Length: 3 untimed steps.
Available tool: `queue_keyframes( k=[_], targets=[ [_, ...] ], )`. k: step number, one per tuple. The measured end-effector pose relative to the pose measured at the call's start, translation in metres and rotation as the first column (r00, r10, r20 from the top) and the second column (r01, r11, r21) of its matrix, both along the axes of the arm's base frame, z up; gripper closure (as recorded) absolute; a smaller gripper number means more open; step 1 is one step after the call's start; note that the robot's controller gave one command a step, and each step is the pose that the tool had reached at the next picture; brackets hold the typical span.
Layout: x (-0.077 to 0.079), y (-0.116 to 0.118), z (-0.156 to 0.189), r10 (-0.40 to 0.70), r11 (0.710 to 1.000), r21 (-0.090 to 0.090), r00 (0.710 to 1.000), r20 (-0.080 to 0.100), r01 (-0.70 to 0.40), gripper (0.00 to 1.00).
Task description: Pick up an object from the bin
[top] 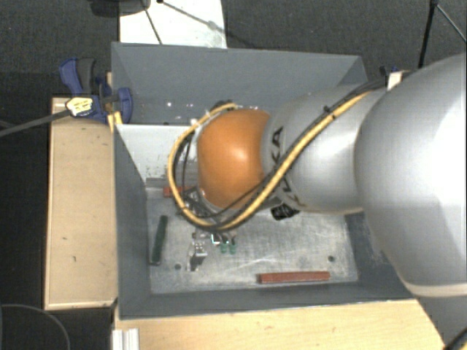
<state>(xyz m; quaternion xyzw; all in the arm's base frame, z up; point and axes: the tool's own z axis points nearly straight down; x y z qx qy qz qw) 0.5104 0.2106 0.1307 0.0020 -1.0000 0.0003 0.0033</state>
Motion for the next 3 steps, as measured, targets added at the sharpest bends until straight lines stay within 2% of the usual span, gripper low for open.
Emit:
queue_keyframes(
  k=[2, 3],
  targets=[
    [0.004, 0.000, 0.004, -0.004, 1.000, 0.002, 1.000, 0.009, 0.004, 0.00],
    [0.039, -0.028, -0.045, 0.189, 0.982, 0.005, 0.982, 0.013, -0.189, 0.00]
  ],
)
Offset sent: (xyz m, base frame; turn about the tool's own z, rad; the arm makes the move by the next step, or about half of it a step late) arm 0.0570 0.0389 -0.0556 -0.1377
